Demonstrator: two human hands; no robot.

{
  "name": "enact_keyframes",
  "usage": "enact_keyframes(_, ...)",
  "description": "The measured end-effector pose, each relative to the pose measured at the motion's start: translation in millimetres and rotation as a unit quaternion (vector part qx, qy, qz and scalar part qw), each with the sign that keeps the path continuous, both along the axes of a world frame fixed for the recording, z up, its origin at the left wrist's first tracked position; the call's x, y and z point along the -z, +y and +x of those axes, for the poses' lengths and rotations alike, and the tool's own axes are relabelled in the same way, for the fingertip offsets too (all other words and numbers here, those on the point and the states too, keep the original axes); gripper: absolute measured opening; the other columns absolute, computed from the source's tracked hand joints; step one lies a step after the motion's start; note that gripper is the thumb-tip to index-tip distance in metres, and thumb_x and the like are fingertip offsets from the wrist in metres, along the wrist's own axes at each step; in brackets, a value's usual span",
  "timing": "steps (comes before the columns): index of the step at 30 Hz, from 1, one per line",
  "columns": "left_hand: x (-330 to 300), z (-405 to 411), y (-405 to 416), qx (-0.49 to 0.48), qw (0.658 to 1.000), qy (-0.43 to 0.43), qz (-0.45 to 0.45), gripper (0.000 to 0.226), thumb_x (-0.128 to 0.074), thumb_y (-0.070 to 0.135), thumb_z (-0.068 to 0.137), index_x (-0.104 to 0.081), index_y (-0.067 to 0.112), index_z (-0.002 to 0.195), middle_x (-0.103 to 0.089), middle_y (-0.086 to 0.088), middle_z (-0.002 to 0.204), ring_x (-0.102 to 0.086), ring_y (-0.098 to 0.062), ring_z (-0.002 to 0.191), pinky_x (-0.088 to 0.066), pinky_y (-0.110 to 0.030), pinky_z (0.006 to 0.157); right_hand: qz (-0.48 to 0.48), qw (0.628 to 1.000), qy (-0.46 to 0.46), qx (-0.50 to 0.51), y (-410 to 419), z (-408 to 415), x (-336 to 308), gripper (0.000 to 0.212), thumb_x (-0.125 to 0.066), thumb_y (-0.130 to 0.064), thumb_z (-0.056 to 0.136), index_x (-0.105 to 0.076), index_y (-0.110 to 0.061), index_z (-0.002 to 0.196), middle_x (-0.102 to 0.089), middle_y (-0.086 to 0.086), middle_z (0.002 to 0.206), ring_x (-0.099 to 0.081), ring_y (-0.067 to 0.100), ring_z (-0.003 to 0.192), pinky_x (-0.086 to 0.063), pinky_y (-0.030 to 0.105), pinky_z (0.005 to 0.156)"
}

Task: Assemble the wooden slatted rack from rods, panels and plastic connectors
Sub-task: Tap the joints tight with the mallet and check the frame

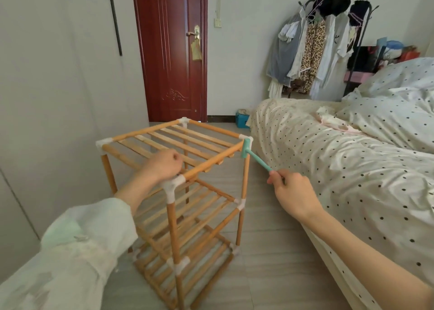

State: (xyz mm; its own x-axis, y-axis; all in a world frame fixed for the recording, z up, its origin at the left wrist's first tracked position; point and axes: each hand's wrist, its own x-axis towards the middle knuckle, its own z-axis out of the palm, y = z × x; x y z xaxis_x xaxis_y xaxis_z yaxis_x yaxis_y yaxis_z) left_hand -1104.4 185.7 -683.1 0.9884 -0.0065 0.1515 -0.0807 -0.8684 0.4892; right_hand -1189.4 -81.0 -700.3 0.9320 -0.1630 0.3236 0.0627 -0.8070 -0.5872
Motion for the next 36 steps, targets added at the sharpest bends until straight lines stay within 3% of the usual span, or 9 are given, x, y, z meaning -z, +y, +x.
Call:
enact_keyframes(5, 27, -10, -74, -0.005, 0.974, -0.082, 0.211, 0.049, -0.038, 0.048, 0.096, -0.045, 0.014, 0.131, -0.046, -0.004, 0.121, -0.049, -0.02, 0.108, -0.045, -0.033, 0.078, 0.014, 1.0, 0.02, 0.009, 1, 15, 3, 0.036, -0.037, -0.03, 0.1, -0.064, -0.006, 0.093, -0.06, 0.01, 0.077, -0.054, 0.029, 0.071, -0.046, 0.036, 0.068)
enact_keyframes(12, 33, -11, -20, 0.038, 0.956, -0.209, 0.203, 0.043, -0.026, 0.052, 0.098, -0.06, 0.031, 0.114, -0.05, 0.012, 0.097, -0.051, -0.006, 0.075, -0.028, -0.019, 0.048, -0.037, 0.999, 0.002, 0.022, -17, 19, 7, 0.037, -0.035, -0.03, 0.1, -0.064, -0.007, 0.095, -0.061, 0.01, 0.076, -0.057, 0.035, 0.076, -0.049, 0.041, 0.073)
enact_keyframes(17, 47, 1, 45, 0.033, 0.965, -0.231, 0.115, 0.028, -0.046, 0.031, 0.096, -0.069, 0.023, 0.11, -0.065, 0.006, 0.111, -0.062, -0.022, 0.094, -0.039, -0.034, 0.084, -0.043, 0.994, -0.099, 0.018, -11, 26, -24, 0.036, -0.037, -0.029, 0.099, -0.063, -0.004, 0.098, -0.056, 0.014, 0.07, -0.055, 0.038, 0.071, -0.048, 0.043, 0.068)
enact_keyframes(21, 49, 8, 48, 0.019, 0.973, -0.216, 0.076, 0.024, -0.051, 0.022, 0.096, -0.07, 0.019, 0.109, -0.066, 0.003, 0.112, -0.06, -0.027, 0.1, -0.035, -0.037, 0.089, -0.007, 0.966, -0.255, 0.049, -10, 11, -35, 0.03, -0.041, -0.024, 0.099, -0.062, -0.002, 0.093, -0.051, 0.011, 0.058, -0.051, 0.034, 0.054, -0.044, 0.042, 0.054)
enact_keyframes(25, 48, 7, 46, 0.013, 0.977, -0.204, 0.061, 0.025, -0.049, 0.023, 0.097, -0.069, 0.021, 0.111, -0.065, 0.003, 0.114, -0.056, -0.025, 0.105, -0.029, -0.035, 0.092, -0.103, 0.995, -0.006, 0.017, -10, -4, 6, 0.035, -0.04, -0.031, 0.098, -0.066, -0.008, 0.092, -0.059, 0.008, 0.067, -0.058, 0.034, 0.069, -0.048, 0.038, 0.066)
enact_keyframes(28, 51, 9, 46, 0.013, 0.974, -0.215, 0.065, 0.025, -0.048, 0.023, 0.097, -0.068, 0.021, 0.112, -0.064, 0.003, 0.114, -0.055, -0.024, 0.106, -0.027, -0.033, 0.092, 0.031, 0.985, -0.156, 0.068, -18, -5, -16, 0.034, -0.039, -0.026, 0.099, -0.062, -0.006, 0.084, -0.048, 0.0, 0.054, -0.046, 0.027, 0.053, -0.037, 0.034, 0.054)
enact_keyframes(30, 53, 9, 47, 0.012, 0.974, -0.215, 0.065, 0.024, -0.048, 0.022, 0.097, -0.068, 0.021, 0.111, -0.063, 0.002, 0.114, -0.054, -0.024, 0.107, -0.025, -0.033, 0.092, 0.055, 0.97, -0.221, 0.081, -16, -7, -19, 0.031, -0.036, -0.025, 0.1, -0.054, -0.005, 0.085, -0.052, 0.006, 0.06, -0.048, 0.03, 0.053, -0.037, 0.037, 0.053)
enact_keyframes(33, 54, 6, 46, 0.011, 0.975, -0.213, 0.06, 0.024, -0.047, 0.022, 0.097, -0.067, 0.022, 0.111, -0.062, 0.003, 0.114, -0.052, -0.022, 0.108, -0.022, -0.033, 0.095, -0.042, 0.998, -0.03, 0.039, -6, -5, 11, 0.033, -0.033, -0.032, 0.1, -0.049, -0.01, 0.081, -0.054, 0.01, 0.067, -0.054, 0.038, 0.068, -0.044, 0.04, 0.063)
enact_keyframes(36, 54, 4, 45, 0.009, 0.973, -0.221, 0.062, 0.025, -0.045, 0.022, 0.098, -0.065, 0.022, 0.112, -0.061, 0.003, 0.115, -0.051, -0.022, 0.108, -0.021, -0.032, 0.096, 0.021, 0.994, -0.08, 0.068, -11, 4, -2, 0.033, -0.037, -0.029, 0.1, -0.054, -0.009, 0.079, -0.05, 0.003, 0.06, -0.051, 0.033, 0.065, -0.044, 0.038, 0.063)
